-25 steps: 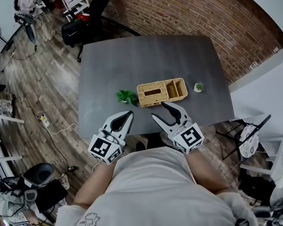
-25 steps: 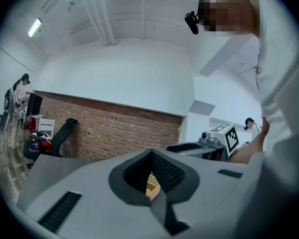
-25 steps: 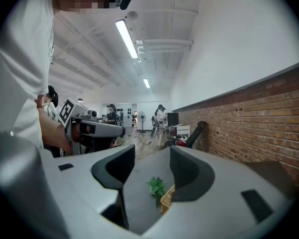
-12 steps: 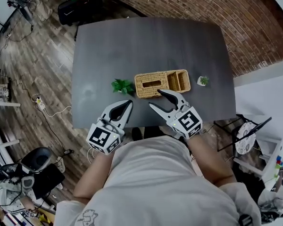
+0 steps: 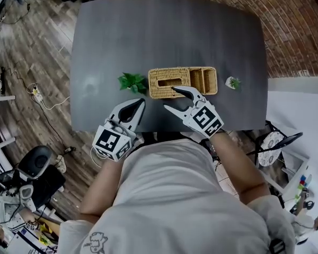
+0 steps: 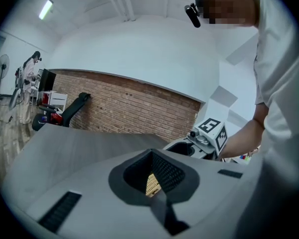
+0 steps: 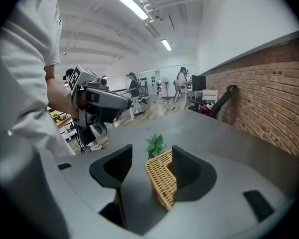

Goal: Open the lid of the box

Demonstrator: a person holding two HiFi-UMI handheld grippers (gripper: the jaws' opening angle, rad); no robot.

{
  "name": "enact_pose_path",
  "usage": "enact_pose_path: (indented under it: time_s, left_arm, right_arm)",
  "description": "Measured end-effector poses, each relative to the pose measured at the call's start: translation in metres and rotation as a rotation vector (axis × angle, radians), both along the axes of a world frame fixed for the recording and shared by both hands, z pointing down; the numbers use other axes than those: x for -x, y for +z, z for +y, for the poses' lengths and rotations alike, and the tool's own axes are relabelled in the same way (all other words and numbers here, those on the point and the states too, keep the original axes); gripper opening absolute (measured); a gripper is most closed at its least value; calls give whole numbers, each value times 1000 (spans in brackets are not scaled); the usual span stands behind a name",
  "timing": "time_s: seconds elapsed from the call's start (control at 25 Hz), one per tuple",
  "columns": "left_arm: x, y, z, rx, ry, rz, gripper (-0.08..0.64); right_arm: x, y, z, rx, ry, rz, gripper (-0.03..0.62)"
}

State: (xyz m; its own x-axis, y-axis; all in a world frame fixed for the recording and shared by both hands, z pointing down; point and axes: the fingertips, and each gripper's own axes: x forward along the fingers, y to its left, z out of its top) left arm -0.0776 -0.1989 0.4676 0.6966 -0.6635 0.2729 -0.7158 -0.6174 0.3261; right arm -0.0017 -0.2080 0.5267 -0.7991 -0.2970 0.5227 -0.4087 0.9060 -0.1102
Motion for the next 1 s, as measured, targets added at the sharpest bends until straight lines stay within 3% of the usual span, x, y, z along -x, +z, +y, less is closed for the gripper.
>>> enact_pose_path:
  time_s: [0.4, 1.0]
  left_arm:
    - [-11, 48, -8, 89, 17, -30, 11]
    - [-14, 75, -23, 128, 12, -36, 11]
  right_arm:
    - [-4, 69, -10, 25, -163, 205, 282]
    - [10, 121, -6, -39, -328, 385, 287]
